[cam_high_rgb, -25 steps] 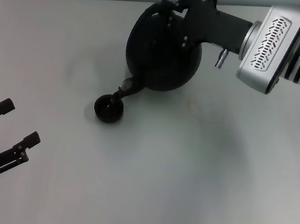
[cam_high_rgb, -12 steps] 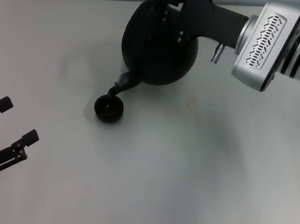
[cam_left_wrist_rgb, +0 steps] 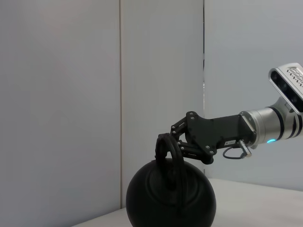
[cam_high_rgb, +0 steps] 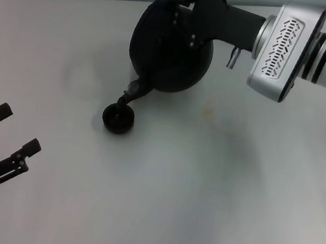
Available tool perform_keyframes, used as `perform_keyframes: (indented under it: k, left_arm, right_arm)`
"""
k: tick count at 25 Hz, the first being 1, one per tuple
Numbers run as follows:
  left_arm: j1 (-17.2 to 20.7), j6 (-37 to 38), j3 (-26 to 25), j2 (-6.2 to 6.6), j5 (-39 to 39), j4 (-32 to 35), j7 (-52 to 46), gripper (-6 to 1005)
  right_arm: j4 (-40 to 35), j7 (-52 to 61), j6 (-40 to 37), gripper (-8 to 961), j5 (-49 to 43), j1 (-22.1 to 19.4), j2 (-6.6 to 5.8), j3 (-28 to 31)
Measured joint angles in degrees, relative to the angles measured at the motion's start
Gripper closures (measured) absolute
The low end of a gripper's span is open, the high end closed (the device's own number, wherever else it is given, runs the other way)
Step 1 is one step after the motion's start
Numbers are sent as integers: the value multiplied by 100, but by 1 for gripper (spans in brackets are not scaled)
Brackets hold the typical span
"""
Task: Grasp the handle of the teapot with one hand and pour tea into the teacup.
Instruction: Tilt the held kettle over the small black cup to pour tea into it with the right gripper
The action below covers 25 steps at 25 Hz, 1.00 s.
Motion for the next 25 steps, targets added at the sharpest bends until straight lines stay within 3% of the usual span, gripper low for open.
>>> perform_keyframes:
  k: [25]
  left_arm:
    - [-18, -7, 0, 3, -21, -13, 4, 186]
  right_arm:
    - [4, 433, -15, 851, 25, -20, 0, 67]
